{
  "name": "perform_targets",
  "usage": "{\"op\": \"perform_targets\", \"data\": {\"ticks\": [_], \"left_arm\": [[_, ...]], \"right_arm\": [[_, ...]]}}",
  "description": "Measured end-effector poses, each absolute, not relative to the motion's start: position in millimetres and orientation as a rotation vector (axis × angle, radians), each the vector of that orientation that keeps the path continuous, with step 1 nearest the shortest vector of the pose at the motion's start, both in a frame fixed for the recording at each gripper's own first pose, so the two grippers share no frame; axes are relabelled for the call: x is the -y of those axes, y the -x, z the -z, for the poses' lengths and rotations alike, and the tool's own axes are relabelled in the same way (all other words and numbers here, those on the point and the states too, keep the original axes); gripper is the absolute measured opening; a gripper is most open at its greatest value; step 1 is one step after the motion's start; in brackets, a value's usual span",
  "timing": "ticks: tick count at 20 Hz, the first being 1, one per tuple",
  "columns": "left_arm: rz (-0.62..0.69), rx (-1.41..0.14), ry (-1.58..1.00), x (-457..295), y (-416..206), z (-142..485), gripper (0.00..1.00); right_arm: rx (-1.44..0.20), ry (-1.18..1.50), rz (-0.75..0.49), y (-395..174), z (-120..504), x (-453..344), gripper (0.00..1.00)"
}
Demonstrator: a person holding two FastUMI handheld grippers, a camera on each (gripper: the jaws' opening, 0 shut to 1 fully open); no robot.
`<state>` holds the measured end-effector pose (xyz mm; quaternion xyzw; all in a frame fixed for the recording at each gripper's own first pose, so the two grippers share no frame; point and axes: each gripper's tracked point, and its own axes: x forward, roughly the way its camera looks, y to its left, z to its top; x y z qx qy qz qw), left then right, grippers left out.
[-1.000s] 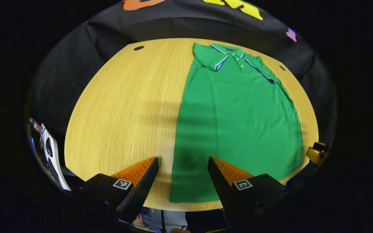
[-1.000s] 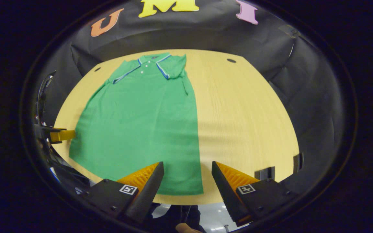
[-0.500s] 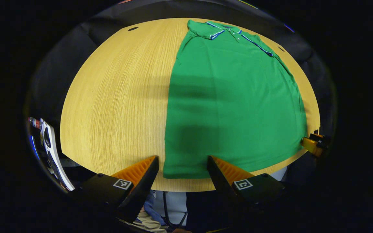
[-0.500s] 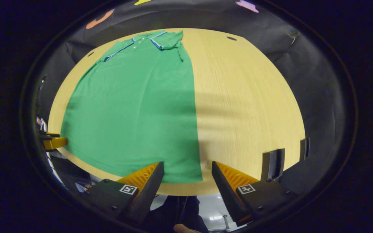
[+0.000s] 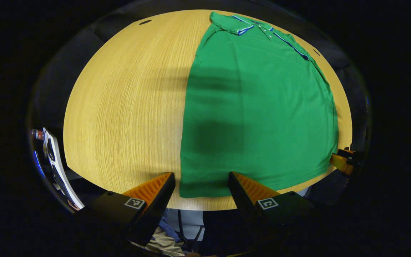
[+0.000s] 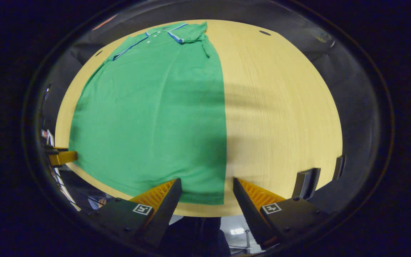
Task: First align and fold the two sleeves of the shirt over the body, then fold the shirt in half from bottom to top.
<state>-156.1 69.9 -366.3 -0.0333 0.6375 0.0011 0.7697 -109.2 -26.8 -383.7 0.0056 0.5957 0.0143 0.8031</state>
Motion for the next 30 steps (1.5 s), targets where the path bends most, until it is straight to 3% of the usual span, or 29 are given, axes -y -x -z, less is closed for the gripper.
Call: {"op": "perform_targets", "data": {"ticks": [1,3,4,5,6,7,8,9,10,12,15,16,17,22,30], "left_arm": [[0.002,-1.395,0.072,-70.4,155.5,365.7,0.98],[0.009,-1.411,0.069,-70.6,155.7,364.2,1.00],[0.016,-1.411,0.066,-68.0,154.6,366.2,0.92],[0.025,-1.410,0.060,-65.4,155.0,365.2,0.85],[0.039,-1.409,0.048,-62.6,155.8,366.5,0.78],[0.053,-1.415,0.039,-60.2,157.0,366.5,0.66],[0.057,-1.419,0.041,-57.5,157.0,367.0,0.47],[0.054,-1.423,0.049,-56.2,157.2,366.7,0.53],[0.051,-1.426,0.064,-54.2,157.3,366.8,0.35],[0.047,-1.425,0.094,-50.3,156.4,366.6,0.23],[0.037,-1.413,0.119,-46.7,153.7,365.8,0.08],[0.032,-1.411,0.122,-46.2,153.4,365.7,0.06],[0.030,-1.405,0.124,-46.2,153.4,364.4,0.04],[0.080,-1.349,0.130,-31.8,152.0,358.2,0.04],[0.116,-1.128,0.064,-30.1,113.0,280.1,0.04]], "right_arm": [[-1.282,-0.008,-0.033,107.9,382.6,27.2,0.94],[-1.312,-0.021,-0.022,108.7,382.0,25.2,0.84],[-1.326,-0.023,-0.019,108.7,384.3,22.8,0.82],[-1.338,-0.028,-0.012,108.6,383.8,22.6,0.69],[-1.345,-0.031,-0.005,110.1,384.3,21.6,0.62],[-1.351,-0.029,-0.010,109.1,383.7,21.5,0.55],[-1.359,-0.036,-0.004,109.6,384.4,23.2,0.55],[-1.364,-0.055,0.004,111.4,384.9,23.0,0.34],[-1.361,-0.045,-0.006,110.1,383.5,26.3,0.30],[-1.359,-0.072,-0.005,107.7,385.7,24.9,0.12],[-1.348,-0.078,-0.028,108.6,394.9,26.8,0.12],[-1.344,-0.084,-0.028,107.2,385.4,25.6,0.03],[-1.330,-0.072,-0.044,106.8,384.2,24.3,0.02],[-1.280,-0.035,-0.103,118.1,377.2,23.1,0.03],[-1.059,-0.108,-0.163,95.4,288.4,20.0,0.02]]}}
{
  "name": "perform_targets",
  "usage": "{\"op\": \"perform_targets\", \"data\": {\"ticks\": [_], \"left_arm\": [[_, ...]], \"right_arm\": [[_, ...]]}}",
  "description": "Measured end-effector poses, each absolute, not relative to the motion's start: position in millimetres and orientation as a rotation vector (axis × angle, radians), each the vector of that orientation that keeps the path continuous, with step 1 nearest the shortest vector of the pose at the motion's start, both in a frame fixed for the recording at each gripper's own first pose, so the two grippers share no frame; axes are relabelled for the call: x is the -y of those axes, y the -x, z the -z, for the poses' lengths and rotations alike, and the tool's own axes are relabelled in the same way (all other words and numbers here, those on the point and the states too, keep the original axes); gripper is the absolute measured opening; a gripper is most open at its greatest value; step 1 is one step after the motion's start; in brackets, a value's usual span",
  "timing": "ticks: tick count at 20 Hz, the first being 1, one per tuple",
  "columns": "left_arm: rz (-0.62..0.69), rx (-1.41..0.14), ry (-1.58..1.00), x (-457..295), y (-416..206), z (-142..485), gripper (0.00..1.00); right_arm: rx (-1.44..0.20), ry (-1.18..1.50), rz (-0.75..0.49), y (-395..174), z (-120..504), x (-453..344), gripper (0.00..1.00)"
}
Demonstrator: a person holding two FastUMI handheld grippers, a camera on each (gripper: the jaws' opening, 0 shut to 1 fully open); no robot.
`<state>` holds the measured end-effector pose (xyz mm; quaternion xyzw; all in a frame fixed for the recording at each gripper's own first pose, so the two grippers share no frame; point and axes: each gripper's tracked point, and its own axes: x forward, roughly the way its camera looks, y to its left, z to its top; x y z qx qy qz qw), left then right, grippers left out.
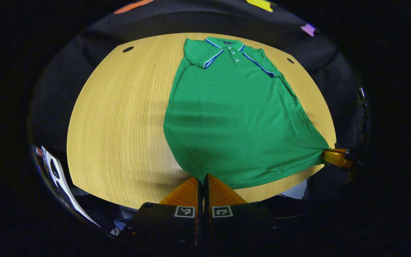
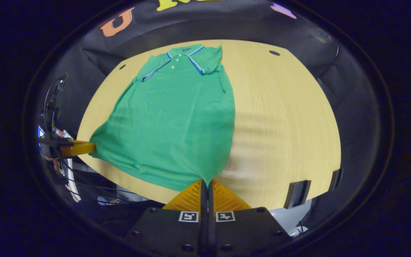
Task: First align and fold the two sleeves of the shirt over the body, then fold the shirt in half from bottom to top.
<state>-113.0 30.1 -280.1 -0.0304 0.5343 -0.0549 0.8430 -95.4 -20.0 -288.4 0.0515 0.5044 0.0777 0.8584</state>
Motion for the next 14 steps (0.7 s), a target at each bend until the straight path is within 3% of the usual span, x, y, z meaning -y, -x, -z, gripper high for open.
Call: {"op": "perform_targets", "data": {"ticks": [9,14], "left_arm": [[0.059,-0.872,0.087,-49.0,15.0,185.4,0.03],[0.059,-0.790,0.076,-49.4,-50.8,159.6,0.04]], "right_arm": [[-0.794,-0.217,-0.153,6.1,171.2,33.9,0.02],[-0.719,-0.190,-0.139,-44.4,149.6,40.5,0.02]]}}
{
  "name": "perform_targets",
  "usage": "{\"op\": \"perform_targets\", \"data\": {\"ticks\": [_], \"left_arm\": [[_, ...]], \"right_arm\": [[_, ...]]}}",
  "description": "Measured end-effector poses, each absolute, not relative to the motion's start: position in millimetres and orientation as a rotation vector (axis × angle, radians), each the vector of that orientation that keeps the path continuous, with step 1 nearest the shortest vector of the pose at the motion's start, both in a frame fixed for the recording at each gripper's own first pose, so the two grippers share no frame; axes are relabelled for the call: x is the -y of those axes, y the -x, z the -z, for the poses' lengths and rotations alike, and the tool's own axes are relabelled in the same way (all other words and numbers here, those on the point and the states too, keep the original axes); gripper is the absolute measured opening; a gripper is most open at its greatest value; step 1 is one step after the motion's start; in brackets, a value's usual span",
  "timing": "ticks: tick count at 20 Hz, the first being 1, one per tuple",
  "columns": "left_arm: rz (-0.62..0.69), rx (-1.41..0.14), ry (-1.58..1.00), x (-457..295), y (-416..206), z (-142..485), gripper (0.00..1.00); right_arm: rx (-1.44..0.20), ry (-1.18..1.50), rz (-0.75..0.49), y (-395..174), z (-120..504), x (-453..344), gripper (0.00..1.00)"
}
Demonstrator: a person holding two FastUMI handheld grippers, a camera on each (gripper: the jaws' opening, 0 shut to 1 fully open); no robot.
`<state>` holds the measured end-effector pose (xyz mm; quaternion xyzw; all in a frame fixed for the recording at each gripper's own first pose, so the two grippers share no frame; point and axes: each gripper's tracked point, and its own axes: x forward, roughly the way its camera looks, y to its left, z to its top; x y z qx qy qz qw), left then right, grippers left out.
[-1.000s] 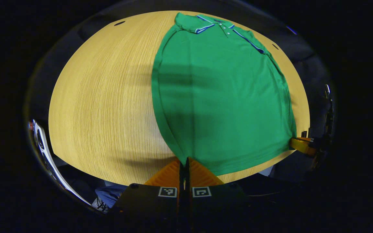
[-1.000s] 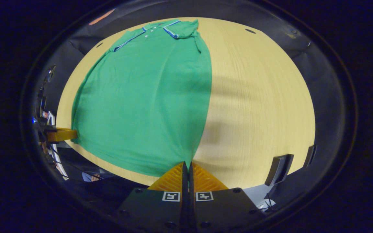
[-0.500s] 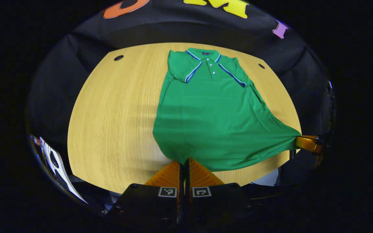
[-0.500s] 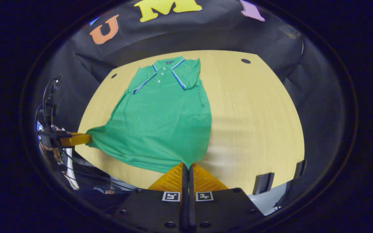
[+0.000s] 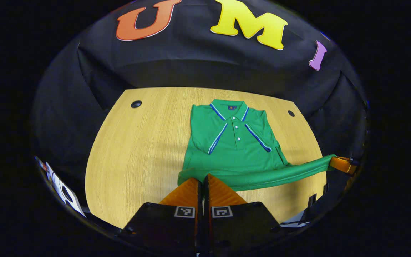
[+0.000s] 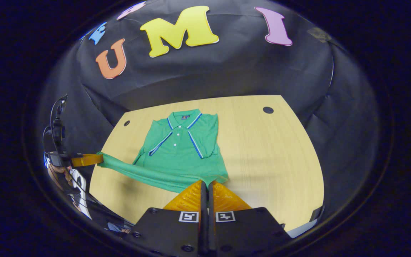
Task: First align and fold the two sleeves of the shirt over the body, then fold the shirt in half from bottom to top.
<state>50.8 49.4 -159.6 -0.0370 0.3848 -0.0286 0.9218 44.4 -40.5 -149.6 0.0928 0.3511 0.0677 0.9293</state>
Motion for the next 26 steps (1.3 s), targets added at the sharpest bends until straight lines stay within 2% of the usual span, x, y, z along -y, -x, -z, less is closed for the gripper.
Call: {"op": "perform_targets", "data": {"ticks": [4,6,7,11,13,16,17,21,22,23,26], "left_arm": [[0.038,-0.748,0.050,-51.8,-99.4,157.7,0.03],[0.026,-0.719,0.044,-54.9,-125.8,159.0,0.03],[0.018,-0.703,0.042,-57.5,-140.4,161.5,0.03],[-0.025,-0.672,0.049,-66.7,-197.7,181.2,0.03],[-0.035,-0.642,0.044,-68.7,-231.9,189.9,0.03],[-0.039,-0.619,0.046,-70.1,-280.1,207.0,0.03],[-0.046,-0.620,0.045,-71.5,-290.9,214.2,0.03],[-0.049,-0.606,0.034,-70.5,-335.4,233.4,0.03],[-0.048,-0.617,0.031,-70.6,-342.9,239.8,0.07],[-0.042,-0.625,0.025,-70.3,-348.5,245.5,0.03],[-0.041,-0.654,-0.020,-71.2,-356.1,263.0,0.04]], "right_arm": [[-0.682,-0.176,-0.115,-97.5,150.2,41.3,0.03],[-0.651,-0.172,-0.106,-133.4,152.6,39.8,0.00],[-0.633,-0.164,-0.102,-154.9,153.6,39.3,0.03],[-0.574,-0.161,-0.107,-233.9,163.6,31.9,0.02],[-0.543,-0.131,-0.109,-274.2,173.7,29.4,0.05],[-0.521,-0.097,-0.109,-326.9,196.6,28.3,0.00],[-0.528,-0.111,-0.107,-342.0,204.4,27.5,0.02],[-0.575,-0.199,-0.098,-384.2,237.6,24.7,0.03],[-0.593,-0.197,-0.091,-390.1,246.4,26.2,0.02],[-0.603,-0.193,-0.086,-395.2,252.6,26.6,0.02],[-0.627,-0.155,-0.076,-401.5,264.7,25.2,0.03]]}}
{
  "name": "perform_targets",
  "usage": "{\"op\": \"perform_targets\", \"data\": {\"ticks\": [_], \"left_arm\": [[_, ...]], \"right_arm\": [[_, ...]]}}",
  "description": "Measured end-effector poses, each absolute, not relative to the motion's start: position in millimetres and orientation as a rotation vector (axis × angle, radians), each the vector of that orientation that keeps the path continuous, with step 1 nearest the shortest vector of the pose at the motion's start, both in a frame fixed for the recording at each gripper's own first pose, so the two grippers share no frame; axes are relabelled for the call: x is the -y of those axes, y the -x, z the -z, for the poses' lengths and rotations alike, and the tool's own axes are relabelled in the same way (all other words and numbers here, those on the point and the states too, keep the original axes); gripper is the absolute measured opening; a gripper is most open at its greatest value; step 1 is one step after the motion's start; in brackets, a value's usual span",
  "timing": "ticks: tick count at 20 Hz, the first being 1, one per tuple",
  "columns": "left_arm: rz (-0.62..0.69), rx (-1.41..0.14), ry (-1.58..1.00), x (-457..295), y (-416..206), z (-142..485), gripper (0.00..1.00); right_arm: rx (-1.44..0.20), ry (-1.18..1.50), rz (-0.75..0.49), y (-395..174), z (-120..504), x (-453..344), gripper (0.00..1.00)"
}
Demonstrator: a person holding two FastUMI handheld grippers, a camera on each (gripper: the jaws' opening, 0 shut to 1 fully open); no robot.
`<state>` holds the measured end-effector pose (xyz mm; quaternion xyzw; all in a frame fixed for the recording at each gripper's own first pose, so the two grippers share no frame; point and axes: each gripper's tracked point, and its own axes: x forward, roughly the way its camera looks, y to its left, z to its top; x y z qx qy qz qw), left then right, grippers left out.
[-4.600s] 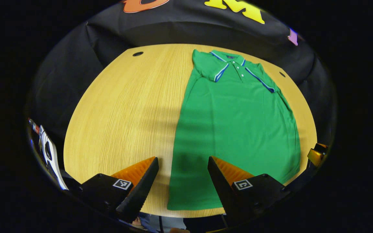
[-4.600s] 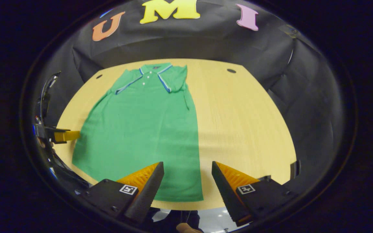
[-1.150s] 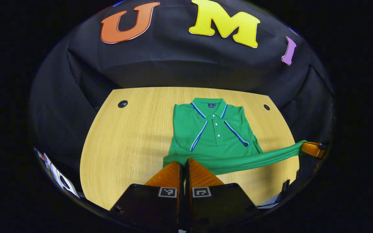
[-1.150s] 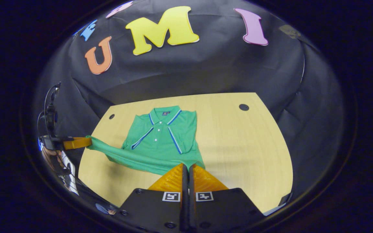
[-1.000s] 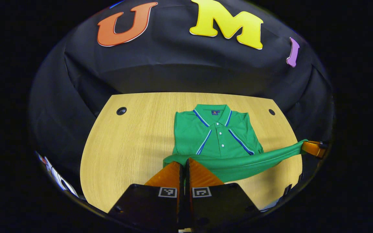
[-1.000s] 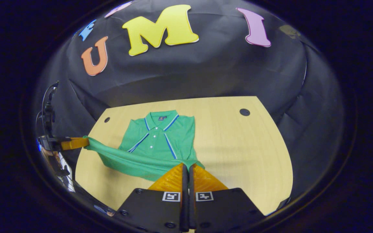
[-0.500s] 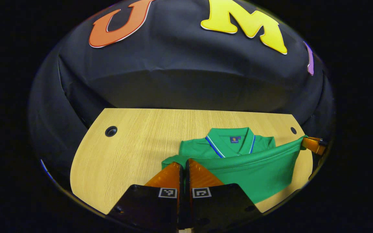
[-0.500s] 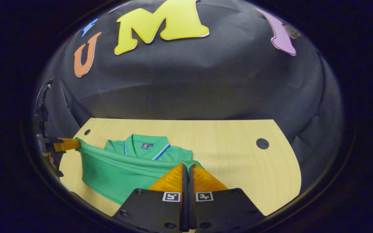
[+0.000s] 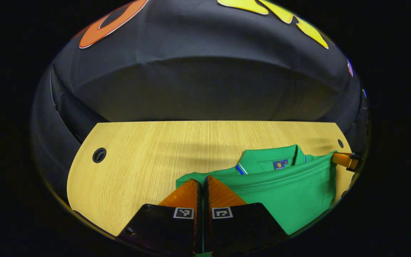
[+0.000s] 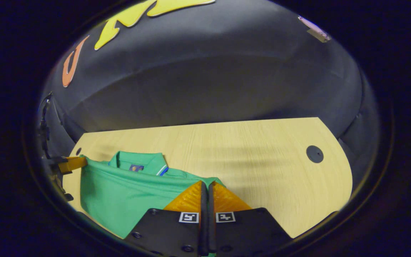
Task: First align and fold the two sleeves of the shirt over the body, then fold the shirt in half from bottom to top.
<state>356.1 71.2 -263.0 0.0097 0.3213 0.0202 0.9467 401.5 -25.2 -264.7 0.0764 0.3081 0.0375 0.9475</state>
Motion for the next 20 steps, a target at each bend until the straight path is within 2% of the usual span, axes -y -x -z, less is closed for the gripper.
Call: {"op": "perform_targets", "data": {"ticks": [2,4,5,6,7,10,11,15,20], "left_arm": [[-0.047,-0.660,-0.025,-71.1,-359.5,268.5,0.10],[-0.032,-0.659,0.000,-65.0,-357.1,267.9,0.12],[-0.029,-0.665,-0.009,-65.5,-353.8,266.3,0.16],[-0.034,-0.663,-0.016,-67.9,-351.4,262.0,0.29],[-0.029,-0.653,-0.001,-66.3,-348.0,253.5,0.37],[-0.019,-0.579,0.050,-63.7,-337.1,211.6,0.88],[-0.025,-0.559,0.044,-66.4,-330.5,196.0,1.00],[-0.018,-0.463,0.038,-63.1,-281.3,119.2,1.00],[-0.024,-0.264,0.027,-56.5,-189.6,11.8,1.00]], "right_arm": [[-0.631,-0.137,-0.074,-405.1,270.1,23.8,0.03],[-0.628,-0.112,-0.060,-405.8,267.1,25.5,0.09],[-0.623,-0.104,-0.052,-406.5,267.3,26.4,0.17],[-0.618,-0.103,-0.052,-403.9,260.8,27.1,0.27],[-0.609,-0.098,-0.061,-400.0,253.0,26.2,0.45],[-0.571,-0.085,-0.046,-378.7,215.9,32.5,1.00],[-0.549,-0.095,-0.038,-369.6,198.7,33.9,1.00],[-0.445,-0.091,-0.008,-314.3,119.4,41.1,0.97],[-0.301,-0.063,0.044,-204.9,28.1,35.4,0.99]]}}
